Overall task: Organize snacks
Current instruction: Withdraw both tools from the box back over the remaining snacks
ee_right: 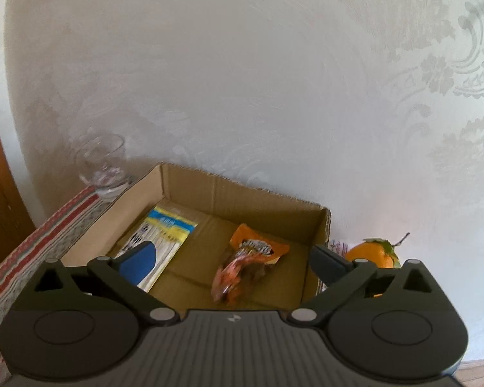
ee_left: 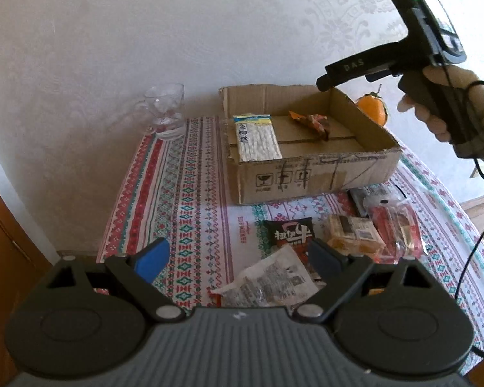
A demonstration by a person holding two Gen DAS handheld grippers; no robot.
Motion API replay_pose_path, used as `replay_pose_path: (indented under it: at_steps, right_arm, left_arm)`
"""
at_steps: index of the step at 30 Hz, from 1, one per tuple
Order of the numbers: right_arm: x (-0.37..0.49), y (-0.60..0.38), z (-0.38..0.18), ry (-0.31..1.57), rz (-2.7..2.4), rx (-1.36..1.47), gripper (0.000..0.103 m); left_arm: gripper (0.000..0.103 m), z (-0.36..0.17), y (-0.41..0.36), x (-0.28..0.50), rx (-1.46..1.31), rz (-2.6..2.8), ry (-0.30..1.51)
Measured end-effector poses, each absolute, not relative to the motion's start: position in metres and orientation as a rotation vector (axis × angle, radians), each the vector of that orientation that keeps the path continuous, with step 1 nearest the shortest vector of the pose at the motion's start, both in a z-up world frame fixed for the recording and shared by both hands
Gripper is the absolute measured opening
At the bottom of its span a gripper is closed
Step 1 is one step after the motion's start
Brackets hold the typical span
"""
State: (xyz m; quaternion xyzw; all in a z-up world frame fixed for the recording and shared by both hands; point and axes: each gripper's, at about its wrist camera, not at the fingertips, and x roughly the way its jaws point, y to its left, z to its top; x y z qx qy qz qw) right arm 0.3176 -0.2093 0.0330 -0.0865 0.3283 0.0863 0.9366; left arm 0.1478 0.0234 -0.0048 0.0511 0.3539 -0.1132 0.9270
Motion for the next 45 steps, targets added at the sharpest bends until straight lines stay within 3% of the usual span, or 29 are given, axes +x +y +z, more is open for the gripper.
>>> replay_pose_path:
  at_steps: [10,24,45]
  right_arm:
    - [0.256,-0.206,0.027,0.677,0.098,-0.181,0.103]
    - [0.161,-0.217,-0.033,0.790,-0.006,-0.125,0.103]
    - [0.154,-0.218,-0.061,0.849,-0.024,-0.163,0.103]
  left_arm:
    - [0.093,-0.007,0.023,0.136,0.123,-0.242,0.733]
    - [0.093,-0.026,0.019,0.126,0.122,-0.265,0.783]
    - [0.093,-0.035,0.005,0.123,0.174,-0.309,0.826]
